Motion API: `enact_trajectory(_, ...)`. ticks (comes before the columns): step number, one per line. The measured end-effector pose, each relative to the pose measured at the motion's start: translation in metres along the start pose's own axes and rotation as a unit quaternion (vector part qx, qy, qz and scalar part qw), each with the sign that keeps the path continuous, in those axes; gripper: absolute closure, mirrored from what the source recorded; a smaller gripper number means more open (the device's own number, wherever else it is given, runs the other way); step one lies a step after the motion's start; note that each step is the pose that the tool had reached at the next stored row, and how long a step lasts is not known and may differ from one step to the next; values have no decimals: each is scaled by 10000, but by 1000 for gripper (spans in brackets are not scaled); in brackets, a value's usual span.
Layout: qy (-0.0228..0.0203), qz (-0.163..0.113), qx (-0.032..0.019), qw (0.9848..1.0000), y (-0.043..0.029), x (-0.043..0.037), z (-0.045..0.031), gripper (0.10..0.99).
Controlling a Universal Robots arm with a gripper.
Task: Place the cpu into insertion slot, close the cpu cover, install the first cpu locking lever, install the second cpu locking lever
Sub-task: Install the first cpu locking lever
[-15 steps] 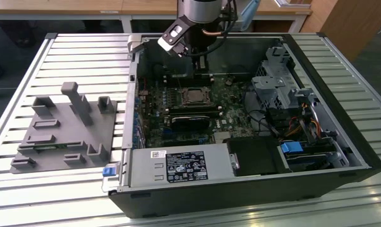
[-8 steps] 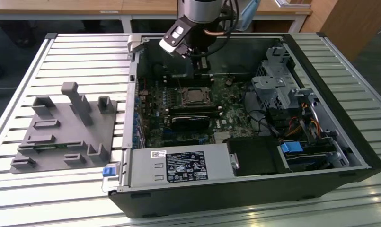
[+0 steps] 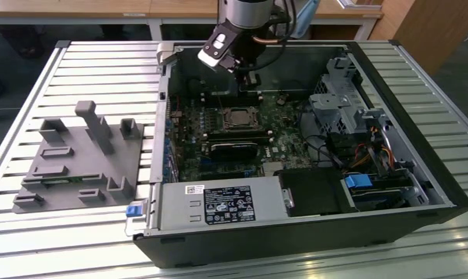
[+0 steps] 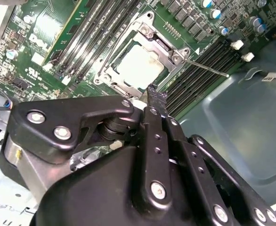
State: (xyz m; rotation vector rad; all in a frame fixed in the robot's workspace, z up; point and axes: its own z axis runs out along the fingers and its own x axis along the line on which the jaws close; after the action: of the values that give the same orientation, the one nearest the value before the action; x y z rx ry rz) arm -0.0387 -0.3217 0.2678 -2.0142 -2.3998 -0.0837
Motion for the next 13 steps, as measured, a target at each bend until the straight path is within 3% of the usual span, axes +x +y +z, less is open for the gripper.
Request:
enact_trajectory(6,10,-270,11,9996,0,0,0,980)
enact_trajectory(13,22,-620,25,9981,0,0,0,980)
